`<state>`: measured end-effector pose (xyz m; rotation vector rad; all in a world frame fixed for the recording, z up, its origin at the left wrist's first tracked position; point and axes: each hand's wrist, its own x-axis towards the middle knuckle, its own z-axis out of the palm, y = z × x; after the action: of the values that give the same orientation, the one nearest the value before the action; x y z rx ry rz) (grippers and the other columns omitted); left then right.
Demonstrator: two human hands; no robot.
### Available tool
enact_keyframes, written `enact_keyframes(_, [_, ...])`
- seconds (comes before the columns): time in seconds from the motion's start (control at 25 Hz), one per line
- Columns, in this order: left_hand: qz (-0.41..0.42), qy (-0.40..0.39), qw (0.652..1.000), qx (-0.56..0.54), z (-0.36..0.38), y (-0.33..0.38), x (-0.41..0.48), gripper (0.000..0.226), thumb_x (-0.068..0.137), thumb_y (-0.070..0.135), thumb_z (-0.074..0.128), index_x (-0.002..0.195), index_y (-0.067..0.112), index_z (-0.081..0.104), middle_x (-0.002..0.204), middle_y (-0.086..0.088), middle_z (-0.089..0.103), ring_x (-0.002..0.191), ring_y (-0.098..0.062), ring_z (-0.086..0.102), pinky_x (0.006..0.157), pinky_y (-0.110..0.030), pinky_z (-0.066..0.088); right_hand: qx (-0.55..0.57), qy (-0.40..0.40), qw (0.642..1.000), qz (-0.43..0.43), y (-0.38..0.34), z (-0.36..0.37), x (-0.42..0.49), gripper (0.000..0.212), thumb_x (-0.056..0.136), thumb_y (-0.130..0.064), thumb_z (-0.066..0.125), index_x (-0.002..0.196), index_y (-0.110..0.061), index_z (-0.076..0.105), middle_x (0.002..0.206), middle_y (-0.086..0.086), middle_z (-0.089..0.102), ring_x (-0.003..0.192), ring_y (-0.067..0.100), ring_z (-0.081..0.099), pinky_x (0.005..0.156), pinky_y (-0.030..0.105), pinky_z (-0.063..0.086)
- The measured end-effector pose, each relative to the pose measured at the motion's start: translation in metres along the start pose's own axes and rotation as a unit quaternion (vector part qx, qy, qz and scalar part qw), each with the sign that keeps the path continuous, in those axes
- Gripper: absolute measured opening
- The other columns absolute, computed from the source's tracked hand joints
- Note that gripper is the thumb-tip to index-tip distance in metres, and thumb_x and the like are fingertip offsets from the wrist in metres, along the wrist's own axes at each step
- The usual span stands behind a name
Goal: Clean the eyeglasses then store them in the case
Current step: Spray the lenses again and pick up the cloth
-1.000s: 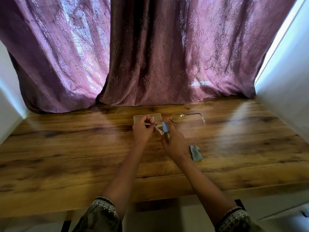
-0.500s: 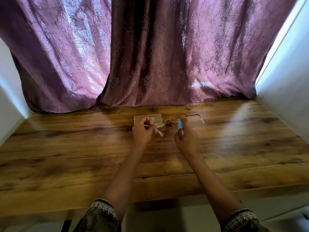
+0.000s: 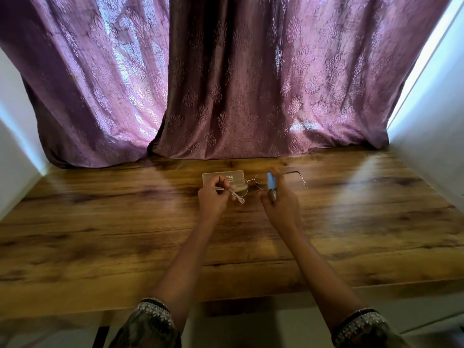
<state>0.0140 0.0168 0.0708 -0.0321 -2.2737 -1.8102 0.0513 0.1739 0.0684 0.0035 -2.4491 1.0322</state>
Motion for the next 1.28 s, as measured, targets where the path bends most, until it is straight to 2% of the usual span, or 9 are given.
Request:
enact_keyframes(0.16, [-0.007,0.000,1.000,-0.002,-0.001,0.001,-0.001,0.032,0.081,-0.003,0.063,0.065,0.020,0.047,0.070,0.004,0.057,0.050,-0.004,0.060,0.062,-0.039,0.055,-0.012,-0.005,1.000,0.008,-0.003,0.002,-0.002,0.054,0.085,-0.011,0.059,0.135,-0.021,0.040,0.069,-0.007,0.049,0.052,0.005,0.044,0.047,0.010,0.023])
enact_keyframes(0.4, [-0.010,0.006,1.000,0.000,0.000,-0.003,-0.002,0.030,0.080,-0.004,0.063,0.066,0.017,0.048,0.074,0.001,0.057,0.056,-0.011,0.061,0.068,-0.038,0.057,0.009,0.016,1.000,-0.024,-0.004,0.003,0.003,0.056,0.085,-0.013,0.060,0.136,-0.021,0.040,0.076,-0.002,0.053,0.060,0.013,0.047,0.053,0.021,0.031])
enact_keyframes(0.56, [0.007,0.011,1.000,0.014,0.001,-0.003,-0.004,0.026,0.079,-0.004,0.065,0.068,0.013,0.048,0.072,0.003,0.056,0.054,0.007,0.060,0.054,-0.012,0.049,0.004,-0.007,1.000,-0.028,0.002,0.007,-0.009,0.056,0.084,-0.006,0.057,0.135,-0.020,0.040,0.069,-0.001,0.053,0.057,0.015,0.051,0.050,0.019,0.029])
enact_keyframes(0.6, [0.006,0.010,1.000,0.013,0.001,-0.003,-0.004,0.026,0.079,-0.004,0.065,0.068,0.012,0.048,0.072,0.004,0.056,0.054,0.009,0.060,0.055,-0.013,0.050,0.011,-0.006,0.999,-0.029,0.002,0.007,-0.009,0.056,0.084,-0.007,0.058,0.136,-0.020,0.040,0.071,-0.002,0.053,0.058,0.016,0.053,0.051,0.019,0.030])
enact_keyframes(0.72, [-0.009,0.006,1.000,-0.001,0.002,-0.004,-0.002,0.028,0.079,-0.004,0.064,0.067,0.014,0.048,0.077,-0.001,0.058,0.053,0.004,0.062,0.067,-0.038,0.057,0.013,0.013,0.999,-0.036,0.002,0.006,-0.003,0.058,0.085,-0.010,0.060,0.138,-0.021,0.039,0.071,-0.005,0.052,0.054,0.007,0.046,0.050,0.017,0.029])
enact_keyframes(0.8, [-0.012,0.004,1.000,0.001,0.002,-0.004,-0.002,0.027,0.080,-0.002,0.065,0.067,0.014,0.048,0.080,-0.005,0.059,0.055,-0.005,0.063,0.071,-0.044,0.058,0.005,0.007,1.000,-0.025,0.005,0.007,-0.002,0.055,0.084,-0.008,0.057,0.135,-0.020,0.041,0.065,-0.003,0.052,0.050,0.008,0.044,0.048,0.020,0.029])
enact_keyframes(0.88, [-0.016,0.003,1.000,-0.006,0.003,-0.005,-0.001,0.028,0.080,-0.002,0.065,0.067,0.016,0.048,0.080,-0.004,0.058,0.060,-0.018,0.063,0.073,-0.046,0.057,0.006,-0.010,1.000,-0.018,0.010,0.009,-0.008,0.052,0.085,-0.009,0.055,0.134,-0.020,0.041,0.062,-0.003,0.051,0.049,0.003,0.042,0.046,0.019,0.029])
enact_keyframes(1.08, [-0.035,0.025,0.999,-0.018,0.002,-0.010,0.001,0.030,0.079,-0.001,0.066,0.065,0.021,0.051,0.079,-0.002,0.059,0.070,-0.028,0.065,0.072,-0.044,0.057,0.058,-0.021,0.998,-0.021,0.021,0.014,-0.018,0.055,0.088,-0.016,0.056,0.136,-0.022,0.031,0.062,-0.012,0.050,0.050,0.000,0.047,0.050,0.014,0.034])
enact_keyframes(1.28, [-0.064,0.030,0.997,-0.037,0.003,-0.016,0.009,0.028,0.079,0.002,0.067,0.066,0.021,0.052,0.080,-0.001,0.060,0.082,-0.037,0.066,0.080,-0.049,0.055,0.106,-0.006,0.993,0.047,0.043,0.011,-0.024,0.032,0.086,-0.022,0.034,0.118,-0.018,0.037,0.063,-0.006,0.049,0.048,0.006,0.043,0.045,0.023,0.032])
